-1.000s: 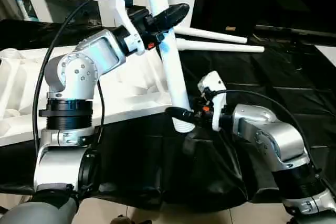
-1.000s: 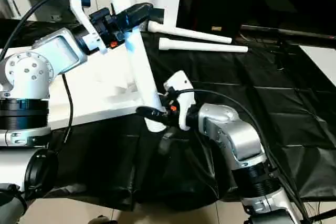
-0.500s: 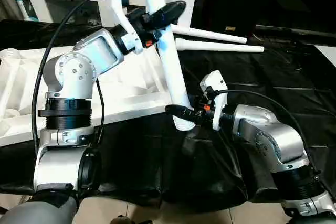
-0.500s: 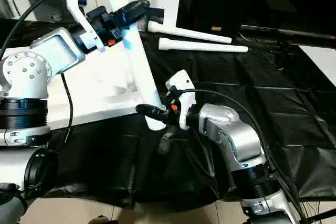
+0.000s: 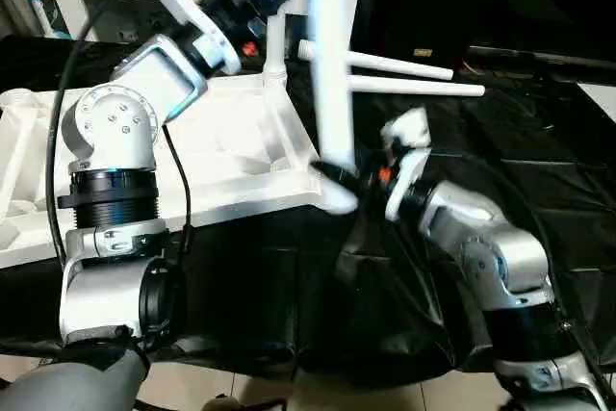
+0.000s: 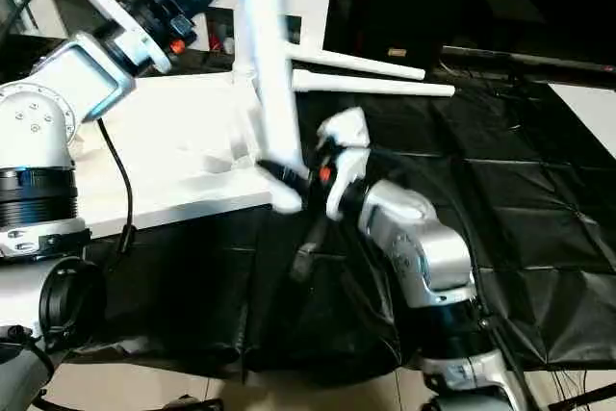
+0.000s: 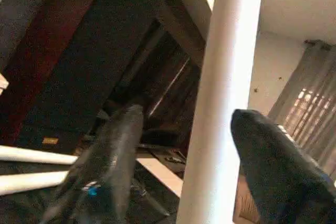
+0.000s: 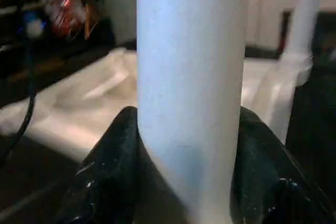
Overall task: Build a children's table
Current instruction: Pick table leg, then move to table
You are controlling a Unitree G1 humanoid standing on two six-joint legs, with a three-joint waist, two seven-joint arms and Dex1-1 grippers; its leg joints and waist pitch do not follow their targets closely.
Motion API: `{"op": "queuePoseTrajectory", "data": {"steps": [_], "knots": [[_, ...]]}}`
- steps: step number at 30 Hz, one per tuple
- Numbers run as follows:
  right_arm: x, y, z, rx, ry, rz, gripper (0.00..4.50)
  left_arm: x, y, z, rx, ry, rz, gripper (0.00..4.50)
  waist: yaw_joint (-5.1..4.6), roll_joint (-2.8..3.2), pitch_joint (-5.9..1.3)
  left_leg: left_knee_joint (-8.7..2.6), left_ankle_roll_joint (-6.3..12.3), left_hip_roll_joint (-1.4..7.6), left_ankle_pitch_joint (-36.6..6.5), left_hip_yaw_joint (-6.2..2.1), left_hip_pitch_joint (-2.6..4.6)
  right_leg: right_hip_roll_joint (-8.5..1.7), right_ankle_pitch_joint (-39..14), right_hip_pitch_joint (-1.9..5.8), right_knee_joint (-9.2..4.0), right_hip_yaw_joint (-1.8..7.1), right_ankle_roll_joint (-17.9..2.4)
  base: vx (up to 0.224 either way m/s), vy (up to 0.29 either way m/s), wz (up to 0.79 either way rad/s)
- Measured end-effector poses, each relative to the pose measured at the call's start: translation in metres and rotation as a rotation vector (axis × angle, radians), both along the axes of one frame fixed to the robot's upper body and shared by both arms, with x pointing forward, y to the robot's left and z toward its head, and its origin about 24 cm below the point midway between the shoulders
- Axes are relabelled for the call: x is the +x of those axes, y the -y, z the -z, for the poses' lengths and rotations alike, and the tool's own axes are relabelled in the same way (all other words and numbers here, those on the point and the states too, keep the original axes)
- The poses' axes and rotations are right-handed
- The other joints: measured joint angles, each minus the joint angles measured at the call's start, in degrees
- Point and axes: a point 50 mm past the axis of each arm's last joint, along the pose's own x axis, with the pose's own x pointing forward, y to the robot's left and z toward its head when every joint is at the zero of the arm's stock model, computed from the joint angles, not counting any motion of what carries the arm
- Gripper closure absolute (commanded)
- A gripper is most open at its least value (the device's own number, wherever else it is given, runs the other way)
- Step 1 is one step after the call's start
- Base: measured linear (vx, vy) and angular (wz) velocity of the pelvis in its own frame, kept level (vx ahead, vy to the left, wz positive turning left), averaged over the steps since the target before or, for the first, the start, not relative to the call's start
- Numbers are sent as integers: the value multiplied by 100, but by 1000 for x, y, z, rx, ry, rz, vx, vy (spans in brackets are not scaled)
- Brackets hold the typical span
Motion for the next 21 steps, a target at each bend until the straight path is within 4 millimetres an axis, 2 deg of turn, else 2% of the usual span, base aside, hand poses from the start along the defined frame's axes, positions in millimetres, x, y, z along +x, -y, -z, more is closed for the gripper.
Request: {"op": "queuePoseTrajectory", "data": {"steps": [2, 5, 7, 10, 11, 13, 14, 16, 19, 20, 21], "knots": [[5, 4, -5, -10, 18, 64, 255, 1, -7, -2, -60, 3, -35, 126, 0, 2, 1, 0, -1, 0, 0, 0, 2, 0, 0, 0, 2, 1, -1, 0, 0, 0], [18, 17, -1, -95, -15, 205, 255, -3, -23, -4, -130, 6, -94, 126, -4, 6, -1, 1, -6, -2, 3, 0, 5, 0, 2, 1, 3, 2, -3, 0, 0, 0], [23, 33, 7, -187, -54, 312, 255, -8, -38, -1, -75, 17, -208, 126, -9, 11, -2, 0, -7, 0, 2, -2, 6, 0, 1, 1, 3, 2, -2, 0, 0, 0], [27, 64, 20, -366, -88, 465, 255, -16, -76, 29, 284, -21, -549, 126, -42, 19, -1, -11, -10, 2, 4, -4, 9, 4, -6, 0, 3, 0, 10, 0, 0, 0], [26, 70, 22, -410, -81, 500, 255, -20, -88, 47, 428, -49, -658, 126, -57, 20, 0, -13, -11, 2, 4, -5, 9, 6, -9, 0, 4, 0, 15, 0, 0, 0], [27, 69, 21, -449, -34, 501, 255, -31, -99, 78, 603, -79, -797, 126, -103, 20, -1, -17, -11, 5, 2, -5, 13, 4, -12, 0, -1, 6, 20, 0, 0, 0], [26, 65, 20, -451, -6, 493, 255, -41, -101, 101, 681, -122, -853, 126, -130, 17, -1, -18, -10, 5, 1, -3, 10, 3, -13, 0, -3, 4, 21, 0, 0, 0], [25, 57, 20, -439, 18, 482, 255, -49, -99, 131, 752, -211, -884, 126, -137, 0, 5, -16, -9, 5, 2, -2, 4, 5, -12, -3, -2, -1, 18, 0, 0, 0], [20, 43, 26, -392, 31, 464, 255, -65, -91, 152, 748, -267, -962, 126, -118, -12, 2, -14, -9, 4, 2, -10, 5, 2, -9, -1, -3, -2, 13, 0, 0, 0], [18, 40, 29, -390, 34, 460, 255, -69, -88, 157, 730, -283, -989, 126, -140, 5, 0, -13, -6, -8, 4, -96, -49, -12, -8, 18, -11, -63, 12, 0, 0, 0], [15, 36, 34, -387, 26, 456, 255, -75, -82, 164, 715, -297, -1030, 126, -175, 24, -1, 3, 11, -5, 17, -235, -81, -15, -1, 74, -61, -186, -4, 0, 0, 0]]}}
